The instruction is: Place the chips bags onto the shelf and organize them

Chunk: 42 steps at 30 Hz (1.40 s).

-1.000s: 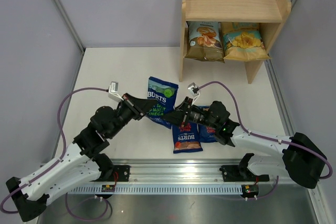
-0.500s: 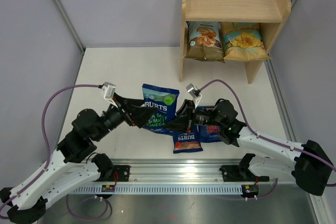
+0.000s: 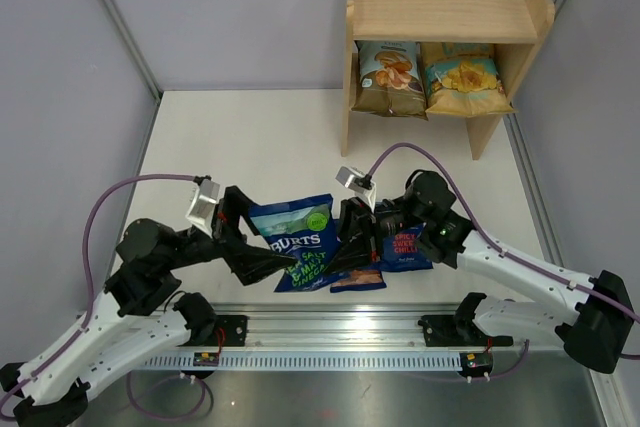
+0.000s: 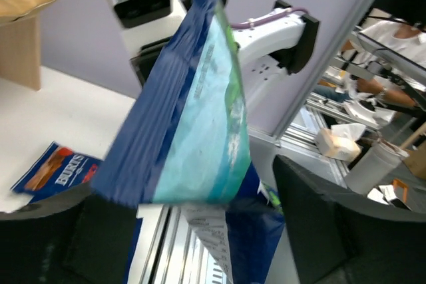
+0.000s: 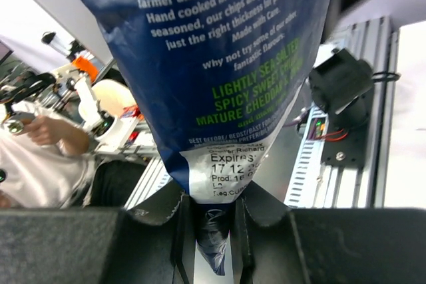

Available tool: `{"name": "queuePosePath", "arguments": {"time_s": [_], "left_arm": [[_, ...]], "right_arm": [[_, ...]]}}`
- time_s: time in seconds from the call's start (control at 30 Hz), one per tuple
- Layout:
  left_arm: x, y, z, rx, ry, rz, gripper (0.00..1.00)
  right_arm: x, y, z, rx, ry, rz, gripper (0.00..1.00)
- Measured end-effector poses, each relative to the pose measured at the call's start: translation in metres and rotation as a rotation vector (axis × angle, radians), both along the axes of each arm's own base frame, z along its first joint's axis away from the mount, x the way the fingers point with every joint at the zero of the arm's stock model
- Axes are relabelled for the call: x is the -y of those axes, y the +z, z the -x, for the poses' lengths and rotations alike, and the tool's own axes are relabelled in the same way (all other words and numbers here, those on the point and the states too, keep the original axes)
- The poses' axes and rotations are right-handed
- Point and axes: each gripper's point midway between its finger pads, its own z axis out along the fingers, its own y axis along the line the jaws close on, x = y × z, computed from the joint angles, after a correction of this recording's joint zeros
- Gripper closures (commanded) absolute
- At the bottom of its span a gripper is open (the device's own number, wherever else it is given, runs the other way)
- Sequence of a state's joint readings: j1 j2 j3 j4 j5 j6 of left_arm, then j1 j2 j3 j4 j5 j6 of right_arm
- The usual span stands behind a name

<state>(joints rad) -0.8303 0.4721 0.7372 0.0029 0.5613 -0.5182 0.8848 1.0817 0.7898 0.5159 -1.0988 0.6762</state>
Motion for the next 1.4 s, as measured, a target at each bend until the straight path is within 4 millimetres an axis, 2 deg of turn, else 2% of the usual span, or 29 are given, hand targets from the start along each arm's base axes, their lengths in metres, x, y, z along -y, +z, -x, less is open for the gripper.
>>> {"name": "queuePosePath", "arguments": {"time_s": [0.13,0.17,0.27,0.4,0.5,0.6,0.67,0.7,0.73,0.9,1.1,1.27,1.4], "left_arm": [[0.006,0.006,0.005,-0.005,-0.055,0.020,0.46],[0.008,0.005,0.004,-0.013,-0.061,0.017,0.58],[0.012,0.002,0.001,-0.041,-0.064,0.005,0.77],[0.011,-0.003,-0.002,-0.056,-0.046,-0.010,0.87],[0.008,-0.005,-0.007,-0.073,-0.003,-0.011,0.91],[0.004,-0.003,-0.015,-0.092,0.061,0.003,0.94],[0.001,0.000,-0.022,-0.104,0.105,0.021,0.95],[-0.001,0.001,-0.025,-0.113,0.128,0.033,0.96],[-0.003,0.004,-0.028,-0.122,0.149,0.049,0.99],[-0.010,0.014,-0.043,-0.177,0.240,0.121,0.99],[-0.015,0.029,-0.063,-0.269,0.316,0.261,0.99],[-0.012,0.026,-0.083,-0.383,0.334,0.409,1.00],[-0.001,0.020,-0.097,-0.477,0.304,0.503,1.00]], "right_arm": [[0.001,-0.003,0.003,-0.017,0.035,0.036,0.84],[0.001,-0.005,0.003,-0.020,0.042,0.044,0.84],[0.001,-0.010,0.003,-0.027,0.044,0.070,0.83],[0.002,-0.012,0.002,-0.015,0.034,0.096,0.78],[0.003,-0.013,-0.002,0.003,-0.013,0.115,0.63],[0.005,-0.013,-0.010,0.018,-0.114,0.135,0.34],[0.008,-0.011,-0.017,0.026,-0.200,0.139,0.20],[0.010,-0.008,-0.023,0.029,-0.259,0.136,0.06],[0.013,-0.005,-0.028,0.029,-0.309,0.131,0.01],[0.028,0.002,-0.049,0.022,-0.527,0.089,0.01],[0.044,-0.015,-0.063,-0.095,-0.695,0.016,0.03],[0.045,-0.033,-0.073,-0.233,-0.741,-0.113,0.09],[0.036,-0.022,-0.085,-0.307,-0.749,-0.186,0.12]]}}
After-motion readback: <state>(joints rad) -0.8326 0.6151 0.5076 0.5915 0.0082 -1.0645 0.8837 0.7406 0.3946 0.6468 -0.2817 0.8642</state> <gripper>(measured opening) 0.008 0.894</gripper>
